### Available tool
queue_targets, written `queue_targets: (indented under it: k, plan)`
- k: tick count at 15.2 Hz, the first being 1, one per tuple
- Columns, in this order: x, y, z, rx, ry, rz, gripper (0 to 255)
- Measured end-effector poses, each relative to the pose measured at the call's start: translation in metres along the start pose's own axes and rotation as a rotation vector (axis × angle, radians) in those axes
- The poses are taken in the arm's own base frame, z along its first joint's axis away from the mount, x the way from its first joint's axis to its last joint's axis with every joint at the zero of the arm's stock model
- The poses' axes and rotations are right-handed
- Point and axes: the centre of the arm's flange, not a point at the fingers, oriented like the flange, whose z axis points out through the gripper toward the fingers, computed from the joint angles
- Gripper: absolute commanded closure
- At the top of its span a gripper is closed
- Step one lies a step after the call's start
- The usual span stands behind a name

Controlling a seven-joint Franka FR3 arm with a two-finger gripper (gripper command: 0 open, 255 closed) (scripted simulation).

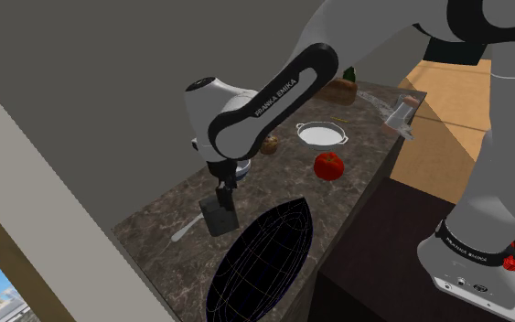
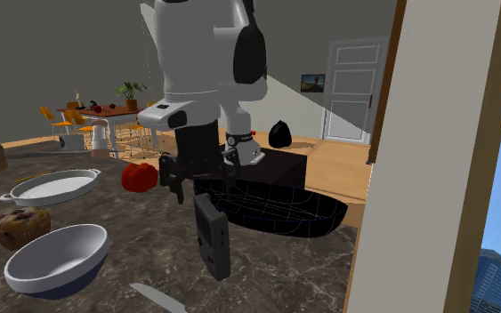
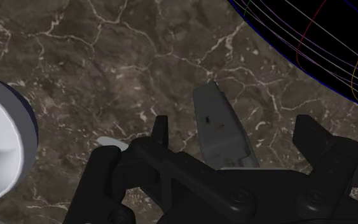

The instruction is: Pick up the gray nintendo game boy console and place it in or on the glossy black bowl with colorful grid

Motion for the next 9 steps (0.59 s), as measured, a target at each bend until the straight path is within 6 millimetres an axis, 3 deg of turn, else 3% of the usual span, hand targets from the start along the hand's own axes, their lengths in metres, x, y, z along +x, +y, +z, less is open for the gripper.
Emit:
queue_targets:
  k: [3, 9]
  plan:
    - [0.0, -0.001, 0.014, 0.0, 0.0, -0.001, 0]
    - [0.001, 0.0, 0.018, 0.0, 0.0, -0.001, 0]
